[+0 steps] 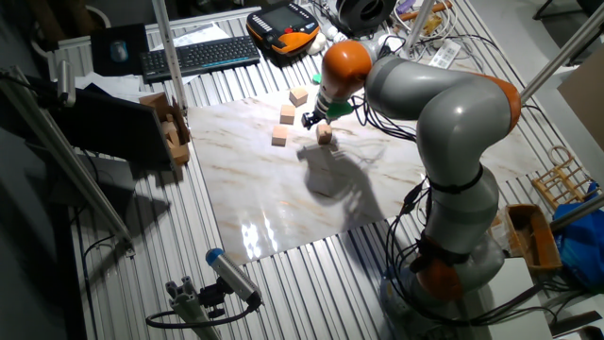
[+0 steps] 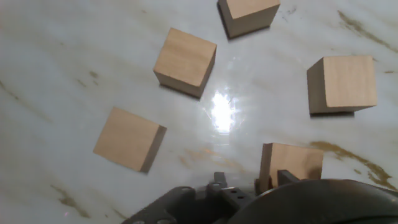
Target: Stack the blocks into a pyramid shape
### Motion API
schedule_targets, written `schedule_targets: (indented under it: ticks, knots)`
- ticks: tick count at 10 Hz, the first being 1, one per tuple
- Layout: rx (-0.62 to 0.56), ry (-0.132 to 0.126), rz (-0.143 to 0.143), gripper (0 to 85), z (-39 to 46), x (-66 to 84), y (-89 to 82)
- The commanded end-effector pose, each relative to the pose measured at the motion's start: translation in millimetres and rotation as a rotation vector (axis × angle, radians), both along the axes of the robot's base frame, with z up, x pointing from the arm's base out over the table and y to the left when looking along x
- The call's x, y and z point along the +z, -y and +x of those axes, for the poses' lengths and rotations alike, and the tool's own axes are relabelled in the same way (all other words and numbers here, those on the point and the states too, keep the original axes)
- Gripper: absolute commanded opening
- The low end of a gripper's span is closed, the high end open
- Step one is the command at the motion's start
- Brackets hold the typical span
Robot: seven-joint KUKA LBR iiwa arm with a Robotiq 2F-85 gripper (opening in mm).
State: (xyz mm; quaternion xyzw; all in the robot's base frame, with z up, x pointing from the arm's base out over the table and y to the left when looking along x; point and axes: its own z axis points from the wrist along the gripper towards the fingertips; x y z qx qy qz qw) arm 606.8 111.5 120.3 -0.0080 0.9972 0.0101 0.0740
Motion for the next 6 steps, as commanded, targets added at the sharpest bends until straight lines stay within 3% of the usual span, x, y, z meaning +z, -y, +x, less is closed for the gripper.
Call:
schedule_targets:
  ticks: [1,4,6]
  knots:
    - [0.003,-0.005,0.000,68.0,0.3,0.5,0.7]
    - [0.006,-0.006,-0.005,68.0,0.4,1.6,1.3]
    - [-0.003,-0.022,-0.007,68.0,0.0,4.3,-0.8]
